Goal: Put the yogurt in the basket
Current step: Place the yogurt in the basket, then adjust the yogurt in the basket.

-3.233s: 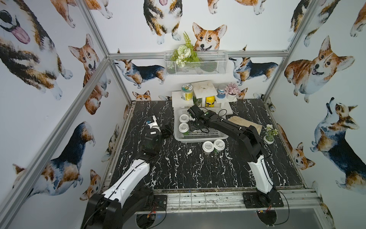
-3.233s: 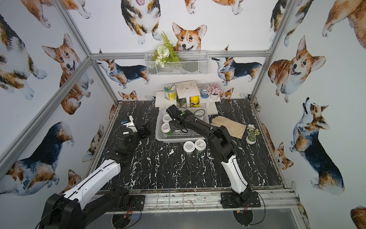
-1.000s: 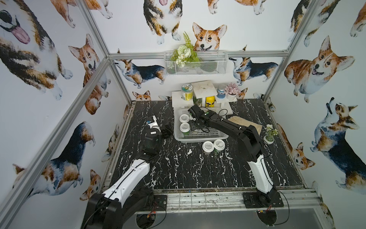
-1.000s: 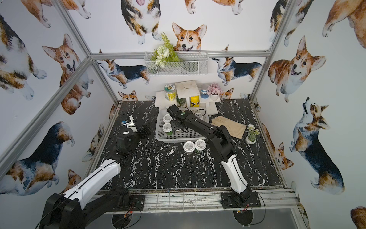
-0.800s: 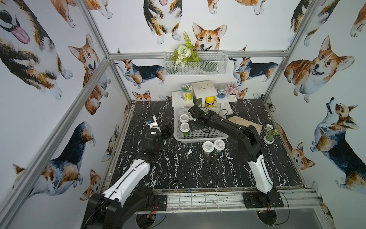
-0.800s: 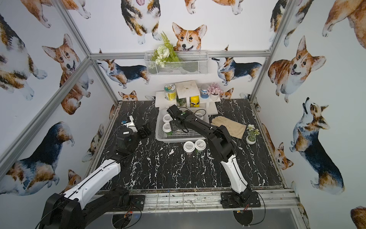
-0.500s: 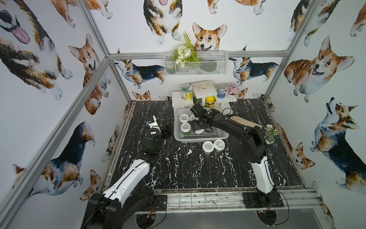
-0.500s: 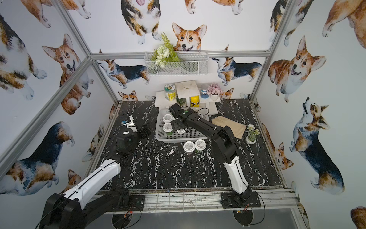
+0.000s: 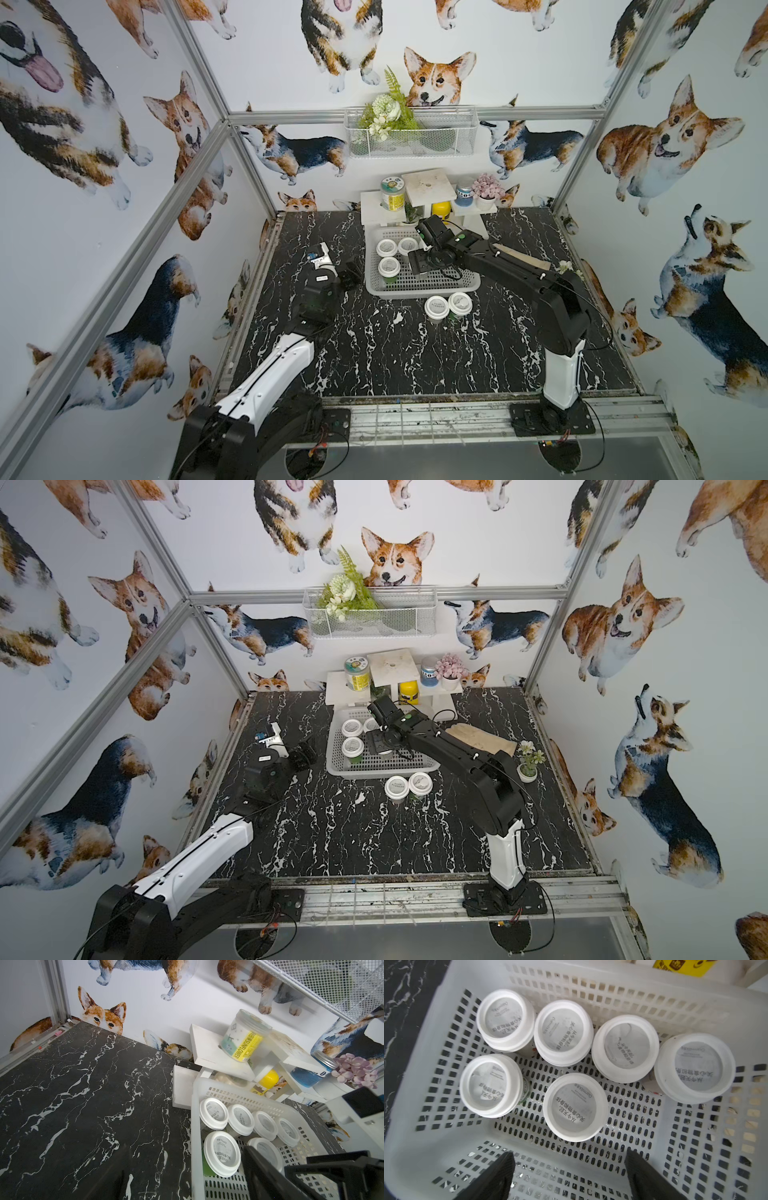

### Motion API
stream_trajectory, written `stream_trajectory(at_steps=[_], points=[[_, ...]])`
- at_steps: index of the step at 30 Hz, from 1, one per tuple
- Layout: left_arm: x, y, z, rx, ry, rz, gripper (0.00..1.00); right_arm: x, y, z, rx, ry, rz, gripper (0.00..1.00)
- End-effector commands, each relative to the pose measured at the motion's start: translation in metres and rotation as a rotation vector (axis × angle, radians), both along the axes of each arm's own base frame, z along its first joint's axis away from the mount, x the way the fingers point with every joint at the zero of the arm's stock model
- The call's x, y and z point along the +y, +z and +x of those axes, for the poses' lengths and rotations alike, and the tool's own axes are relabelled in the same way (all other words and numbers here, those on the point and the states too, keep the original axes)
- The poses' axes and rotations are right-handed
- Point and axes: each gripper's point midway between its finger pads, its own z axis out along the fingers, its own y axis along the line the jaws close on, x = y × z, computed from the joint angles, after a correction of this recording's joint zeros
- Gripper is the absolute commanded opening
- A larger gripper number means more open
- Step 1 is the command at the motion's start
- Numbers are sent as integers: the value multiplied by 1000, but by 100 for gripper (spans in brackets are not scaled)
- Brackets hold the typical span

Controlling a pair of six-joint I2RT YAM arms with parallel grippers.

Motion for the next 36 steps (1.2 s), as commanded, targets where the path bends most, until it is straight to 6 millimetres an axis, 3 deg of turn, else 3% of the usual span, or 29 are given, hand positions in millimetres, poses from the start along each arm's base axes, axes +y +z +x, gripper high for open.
stream_trajectory(at_steps=[1, 12, 23, 36], points=[[0, 6, 1, -12, -1, 9, 88, 2, -5, 4, 4, -10, 28, 89], [-1, 4, 2, -9, -3, 10, 88, 2, -32, 12, 66, -6, 152, 92], [-2, 4, 2, -10, -7, 8, 88, 17, -50, 19, 113, 26, 272, 94], [-2, 4, 2, -10, -7, 8, 88, 28, -54, 16, 144, 43, 330, 93]])
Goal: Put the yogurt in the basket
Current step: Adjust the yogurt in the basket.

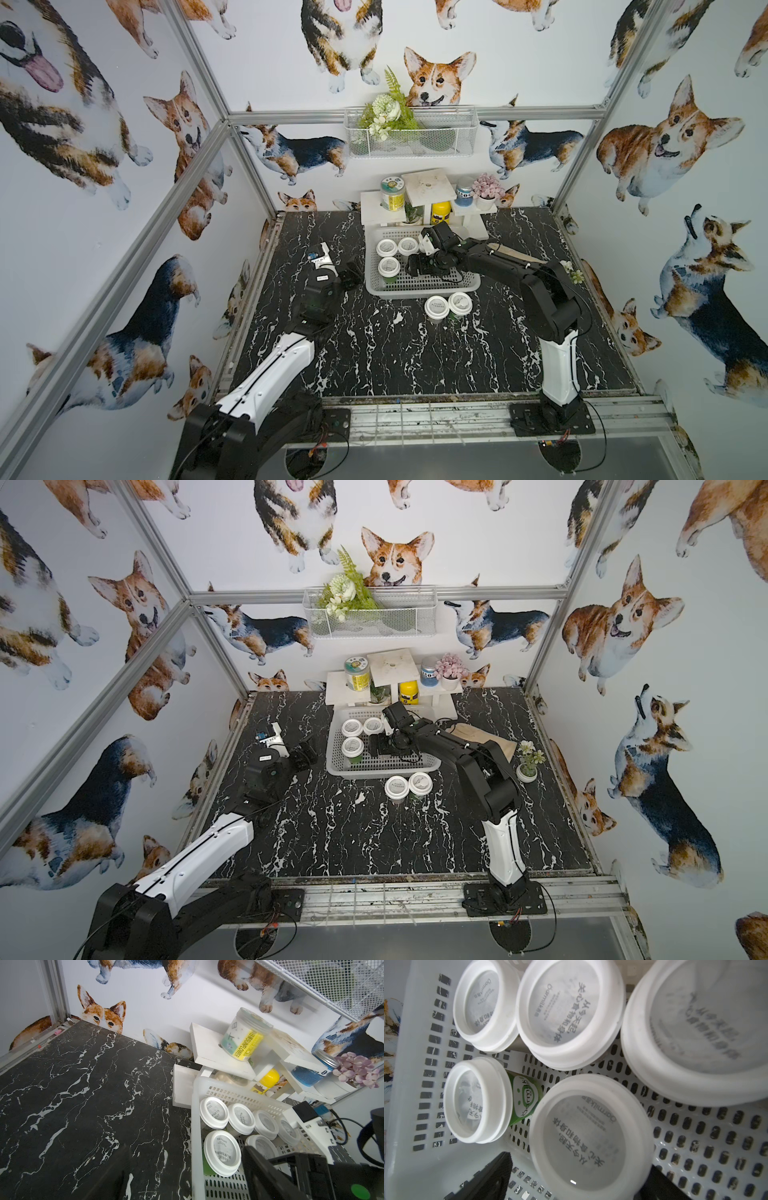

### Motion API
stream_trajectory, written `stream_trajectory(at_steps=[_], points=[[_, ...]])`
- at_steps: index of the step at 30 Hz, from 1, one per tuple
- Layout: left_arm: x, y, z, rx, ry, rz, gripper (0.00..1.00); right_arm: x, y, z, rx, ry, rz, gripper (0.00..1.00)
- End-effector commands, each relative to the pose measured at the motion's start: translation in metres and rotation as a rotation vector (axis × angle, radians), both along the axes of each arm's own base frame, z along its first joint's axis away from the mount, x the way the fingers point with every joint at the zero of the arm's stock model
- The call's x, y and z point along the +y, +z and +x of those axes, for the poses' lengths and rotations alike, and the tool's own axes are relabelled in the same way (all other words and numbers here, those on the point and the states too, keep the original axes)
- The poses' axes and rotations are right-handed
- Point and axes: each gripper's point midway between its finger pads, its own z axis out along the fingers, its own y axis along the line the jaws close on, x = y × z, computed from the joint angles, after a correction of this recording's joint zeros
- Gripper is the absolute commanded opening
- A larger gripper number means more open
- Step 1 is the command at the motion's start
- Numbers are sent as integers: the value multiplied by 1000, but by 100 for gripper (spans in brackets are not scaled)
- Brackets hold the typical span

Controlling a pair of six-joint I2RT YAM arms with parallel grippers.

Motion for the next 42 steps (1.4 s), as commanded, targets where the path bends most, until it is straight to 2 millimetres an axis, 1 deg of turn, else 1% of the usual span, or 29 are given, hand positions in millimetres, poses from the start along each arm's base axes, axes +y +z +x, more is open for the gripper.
stream_trajectory(at_steps=[1, 12, 24, 37, 42], points=[[-1, 7, 2, -17, -5, 7, 88, 7, 2, 2, -3, 2, 36, 93], [-1, 7, 1, -18, -5, 7, 88, 19, 1, -1, 7, 16, 71, 93], [-1, 7, 1, -17, -6, 9, 88, 34, 0, -4, 7, 38, 69, 93], [0, 7, 1, -17, -4, 8, 88, 32, 1, -6, 4, 39, 49, 93], [-1, 7, 1, -16, -6, 9, 88, 29, 6, -5, -12, 34, 44, 94]])
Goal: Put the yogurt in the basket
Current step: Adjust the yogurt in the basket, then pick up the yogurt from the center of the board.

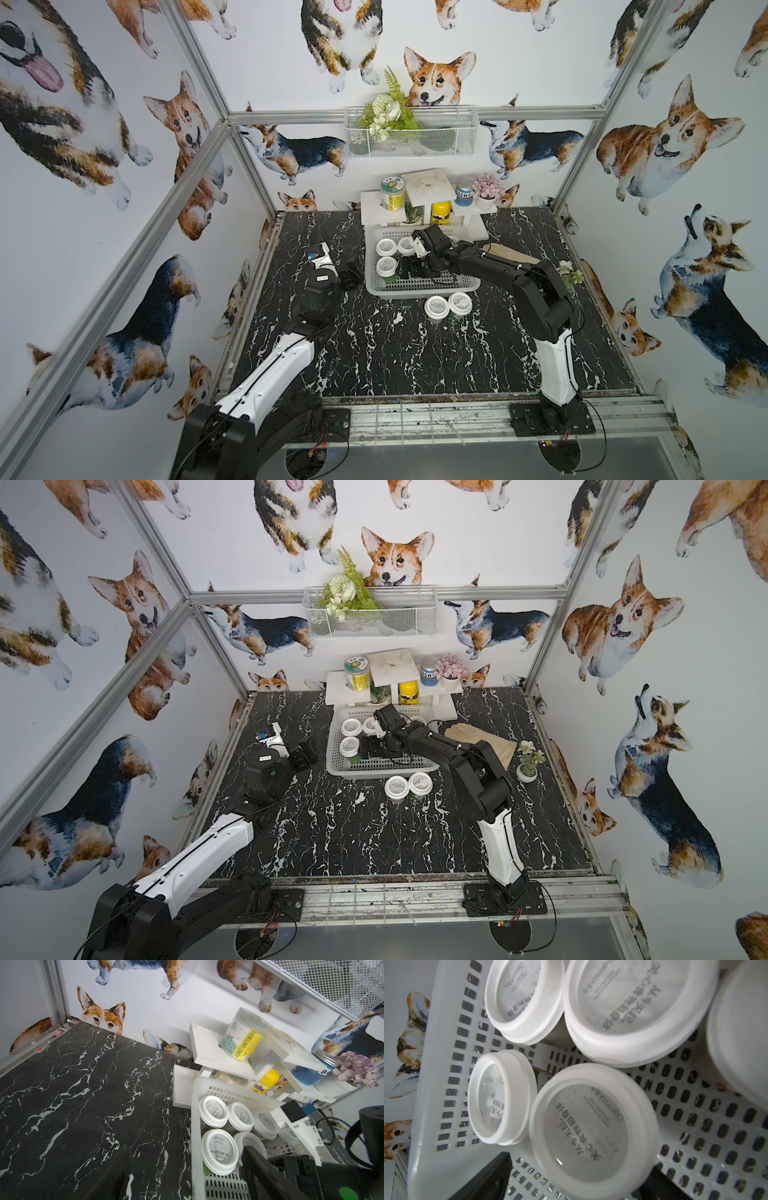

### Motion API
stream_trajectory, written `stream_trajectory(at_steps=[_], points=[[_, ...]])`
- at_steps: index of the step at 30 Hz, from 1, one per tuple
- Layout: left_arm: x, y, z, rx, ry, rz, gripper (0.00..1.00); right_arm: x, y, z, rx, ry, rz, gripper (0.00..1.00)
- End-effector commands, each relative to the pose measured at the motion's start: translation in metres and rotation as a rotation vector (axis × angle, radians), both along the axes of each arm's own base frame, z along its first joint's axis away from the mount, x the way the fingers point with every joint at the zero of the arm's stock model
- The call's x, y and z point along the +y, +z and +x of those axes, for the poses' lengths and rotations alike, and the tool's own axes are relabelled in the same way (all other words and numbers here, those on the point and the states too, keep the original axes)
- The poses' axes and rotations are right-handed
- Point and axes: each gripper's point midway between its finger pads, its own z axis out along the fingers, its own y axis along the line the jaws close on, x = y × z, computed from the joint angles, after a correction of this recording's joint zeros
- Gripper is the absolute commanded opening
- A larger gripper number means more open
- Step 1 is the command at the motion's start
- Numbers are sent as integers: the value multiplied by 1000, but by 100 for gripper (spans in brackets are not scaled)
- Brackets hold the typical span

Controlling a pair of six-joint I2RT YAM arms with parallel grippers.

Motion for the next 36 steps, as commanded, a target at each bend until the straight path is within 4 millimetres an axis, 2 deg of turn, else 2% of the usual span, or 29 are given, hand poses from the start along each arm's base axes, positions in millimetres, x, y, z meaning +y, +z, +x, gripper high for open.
stream_trajectory(at_steps=[1, 4, 8, 12, 20, 23, 27, 33, 36], points=[[-1, 7, 2, -16, -3, 2, 88, -1, 5, 1, -12, -6, -5, 94], [-1, 6, 1, -13, -3, 4, 88, -2, 3, 0, -5, -7, -8, 94], [0, 6, 1, -13, -2, 5, 88, -10, 13, -2, -29, -21, -35, 94], [-1, 7, 2, -16, -1, 2, 88, -19, 34, -5, -64, -38, -45, 95], [-1, 7, 2, -17, -2, -1, 88, -42, 87, -19, -138, -82, -93, 96], [-1, 5, 2, -12, -3, -2, 88, -53, 107, -33, -164, -88, -155, 93], [-3, 5, 3, -13, -11, -5, 88, -67, 121, -64, -177, -89, -227, 86], [-1, 3, -1, -9, -9, -8, 88, -90, 121, -120, -175, -113, -246, 82], [-2, 0, -2, -4, -14, -13, 87, -105, 121, -137, -181, -133, -233, 80]])
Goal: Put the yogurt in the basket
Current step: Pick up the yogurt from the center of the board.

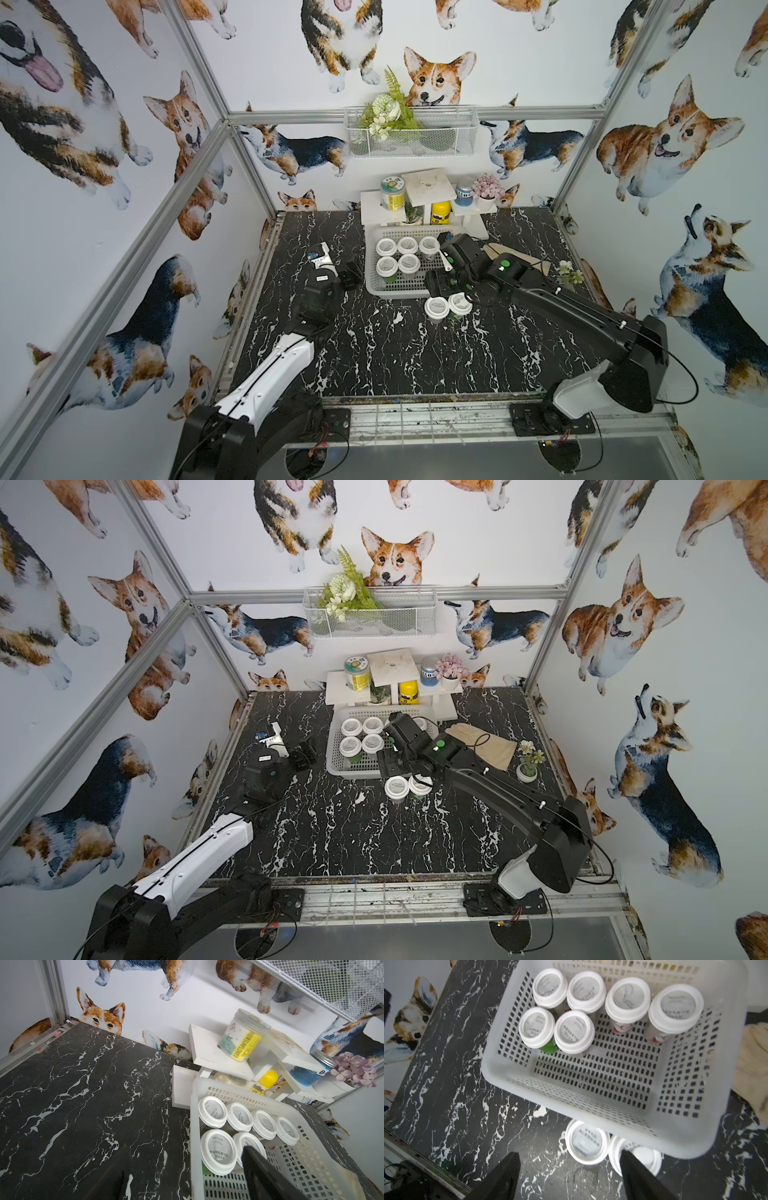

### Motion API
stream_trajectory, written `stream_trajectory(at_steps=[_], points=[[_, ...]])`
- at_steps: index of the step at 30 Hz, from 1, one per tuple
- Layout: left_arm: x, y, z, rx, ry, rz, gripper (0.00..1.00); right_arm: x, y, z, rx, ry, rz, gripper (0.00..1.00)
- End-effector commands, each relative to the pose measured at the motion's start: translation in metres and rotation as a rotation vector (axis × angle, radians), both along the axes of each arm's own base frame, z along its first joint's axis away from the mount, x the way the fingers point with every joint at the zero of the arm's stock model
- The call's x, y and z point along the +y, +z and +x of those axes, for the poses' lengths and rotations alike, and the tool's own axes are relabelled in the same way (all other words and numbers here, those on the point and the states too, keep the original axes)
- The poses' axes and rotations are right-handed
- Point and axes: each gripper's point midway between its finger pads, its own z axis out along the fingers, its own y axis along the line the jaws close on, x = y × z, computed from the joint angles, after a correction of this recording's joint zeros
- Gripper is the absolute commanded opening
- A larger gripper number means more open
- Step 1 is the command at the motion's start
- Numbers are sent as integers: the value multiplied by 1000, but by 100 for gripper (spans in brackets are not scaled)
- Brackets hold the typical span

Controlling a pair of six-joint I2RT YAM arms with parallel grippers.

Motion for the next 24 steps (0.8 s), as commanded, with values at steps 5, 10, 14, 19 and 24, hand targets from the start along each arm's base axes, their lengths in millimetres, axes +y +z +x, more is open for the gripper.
stream_trajectory(at_steps=[5, 10, 14, 19, 24], points=[[-6, -2, 0, 5, -31, -11, 85, -42, -6, -20, -10, -91, -72, 78], [-6, -3, 1, 9, -34, -11, 84, -50, -27, -26, 20, -98, -114, 76], [-7, -3, 1, 8, -37, -11, 84, -61, -49, -25, 45, -116, -140, 72], [-9, -3, 4, 12, -48, -12, 84, -74, -74, -21, 91, -130, -93, 70], [-11, -1, 4, 8, -53, -16, 84, -68, -73, -14, 93, -101, 21, 78]])
